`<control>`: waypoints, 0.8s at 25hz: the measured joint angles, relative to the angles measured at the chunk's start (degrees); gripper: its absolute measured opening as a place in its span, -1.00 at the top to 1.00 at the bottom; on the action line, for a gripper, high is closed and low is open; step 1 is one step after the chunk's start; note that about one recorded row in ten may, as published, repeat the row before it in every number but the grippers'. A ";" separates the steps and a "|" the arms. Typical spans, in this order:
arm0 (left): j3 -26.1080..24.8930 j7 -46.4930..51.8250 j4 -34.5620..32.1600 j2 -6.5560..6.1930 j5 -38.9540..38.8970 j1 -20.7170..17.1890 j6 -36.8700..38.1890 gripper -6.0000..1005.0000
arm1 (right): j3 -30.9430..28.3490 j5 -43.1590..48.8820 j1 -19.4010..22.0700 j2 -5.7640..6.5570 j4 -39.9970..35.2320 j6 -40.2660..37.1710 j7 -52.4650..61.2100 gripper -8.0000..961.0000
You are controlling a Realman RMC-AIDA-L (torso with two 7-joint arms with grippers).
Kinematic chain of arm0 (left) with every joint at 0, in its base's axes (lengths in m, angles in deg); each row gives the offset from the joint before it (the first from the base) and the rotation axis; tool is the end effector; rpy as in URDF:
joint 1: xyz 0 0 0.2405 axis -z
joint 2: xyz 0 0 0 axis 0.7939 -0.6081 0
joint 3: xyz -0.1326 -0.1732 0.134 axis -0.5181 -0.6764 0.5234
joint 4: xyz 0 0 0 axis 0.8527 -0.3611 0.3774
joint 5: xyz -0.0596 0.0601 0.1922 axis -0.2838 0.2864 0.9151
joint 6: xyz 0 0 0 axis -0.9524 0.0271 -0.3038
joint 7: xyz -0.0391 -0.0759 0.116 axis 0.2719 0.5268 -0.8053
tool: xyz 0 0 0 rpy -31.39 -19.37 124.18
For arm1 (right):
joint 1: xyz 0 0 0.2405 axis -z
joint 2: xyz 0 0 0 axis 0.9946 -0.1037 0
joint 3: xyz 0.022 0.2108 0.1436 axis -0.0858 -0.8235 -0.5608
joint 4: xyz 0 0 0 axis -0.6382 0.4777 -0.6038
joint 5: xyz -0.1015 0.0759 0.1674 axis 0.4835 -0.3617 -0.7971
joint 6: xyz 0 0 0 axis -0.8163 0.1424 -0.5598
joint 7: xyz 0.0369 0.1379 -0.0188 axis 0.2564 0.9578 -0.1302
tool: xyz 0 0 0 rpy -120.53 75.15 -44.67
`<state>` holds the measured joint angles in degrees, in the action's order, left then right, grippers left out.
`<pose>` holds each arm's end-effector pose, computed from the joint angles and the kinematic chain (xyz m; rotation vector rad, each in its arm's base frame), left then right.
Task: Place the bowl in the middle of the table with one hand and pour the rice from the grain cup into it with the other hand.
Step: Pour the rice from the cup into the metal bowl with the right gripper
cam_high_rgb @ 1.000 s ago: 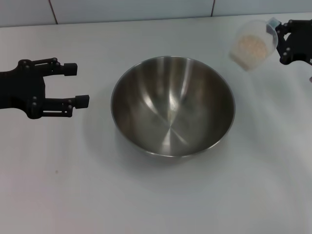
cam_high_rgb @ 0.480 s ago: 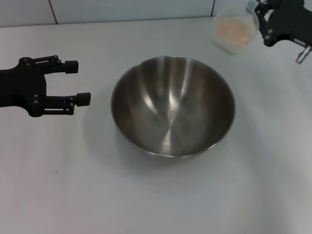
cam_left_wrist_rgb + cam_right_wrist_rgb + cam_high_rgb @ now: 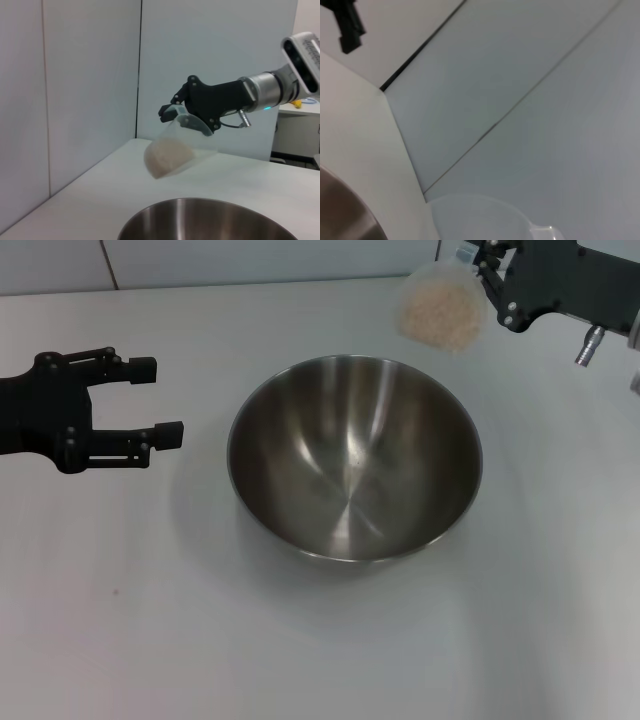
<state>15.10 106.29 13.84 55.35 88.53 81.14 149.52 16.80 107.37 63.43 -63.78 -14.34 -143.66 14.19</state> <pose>-0.2425 0.3303 0.0718 -2.7860 -0.3133 -0.6982 0.2181 0.3782 0.0463 -2.1653 -0.4921 0.3174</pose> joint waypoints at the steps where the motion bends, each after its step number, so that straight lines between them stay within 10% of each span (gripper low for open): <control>1: -0.23 0.00 -0.05 0.07 0.00 -0.02 0.00 -0.68 | 2.14 0.12 1.34 -0.01 -2.83 1.04 -0.31 0.90; 20: -0.88 -0.09 -0.17 0.17 0.10 0.44 -0.93 -0.68 | 16.73 0.03 8.30 -0.10 -16.25 12.35 -17.62 0.88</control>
<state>14.22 106.20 13.67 55.52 88.63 81.58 148.59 33.53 107.41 71.72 -63.87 -30.59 -131.31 -3.42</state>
